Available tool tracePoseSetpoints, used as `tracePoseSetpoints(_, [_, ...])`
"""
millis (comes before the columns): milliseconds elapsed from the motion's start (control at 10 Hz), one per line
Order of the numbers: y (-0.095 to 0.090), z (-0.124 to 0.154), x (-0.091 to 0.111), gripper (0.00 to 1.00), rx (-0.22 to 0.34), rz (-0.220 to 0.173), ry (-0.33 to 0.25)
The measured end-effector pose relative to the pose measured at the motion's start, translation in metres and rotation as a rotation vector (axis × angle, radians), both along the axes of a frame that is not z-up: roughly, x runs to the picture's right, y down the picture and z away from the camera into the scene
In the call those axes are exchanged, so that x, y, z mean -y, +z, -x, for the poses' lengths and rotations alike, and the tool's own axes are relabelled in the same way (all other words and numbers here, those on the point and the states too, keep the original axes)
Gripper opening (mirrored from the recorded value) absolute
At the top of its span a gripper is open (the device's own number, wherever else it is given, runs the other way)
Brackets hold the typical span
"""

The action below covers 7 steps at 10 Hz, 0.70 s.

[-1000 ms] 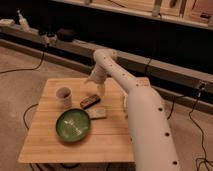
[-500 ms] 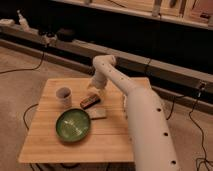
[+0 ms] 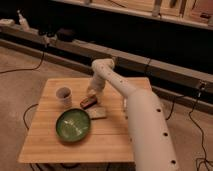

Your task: Place the eraser on the white sponge

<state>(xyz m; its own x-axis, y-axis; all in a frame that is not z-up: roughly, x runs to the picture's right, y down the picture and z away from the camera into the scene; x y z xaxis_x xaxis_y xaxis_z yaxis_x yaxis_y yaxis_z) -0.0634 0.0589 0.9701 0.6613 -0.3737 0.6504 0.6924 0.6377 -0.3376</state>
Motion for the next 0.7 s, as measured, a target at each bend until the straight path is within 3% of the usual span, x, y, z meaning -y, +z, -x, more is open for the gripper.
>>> tracePoseSetpoints(200, [0.000, -0.001, -0.002, 0.30, 0.008, -0.003, -0.013])
tracePoseSetpoints(400, [-0.005, -0.007, 0.007, 0.28, 0.008, -0.020, -0.018])
tracePoseSetpoints(700, [-0.039, -0.035, 0.039, 0.28, -0.023, -0.033, 0.057])
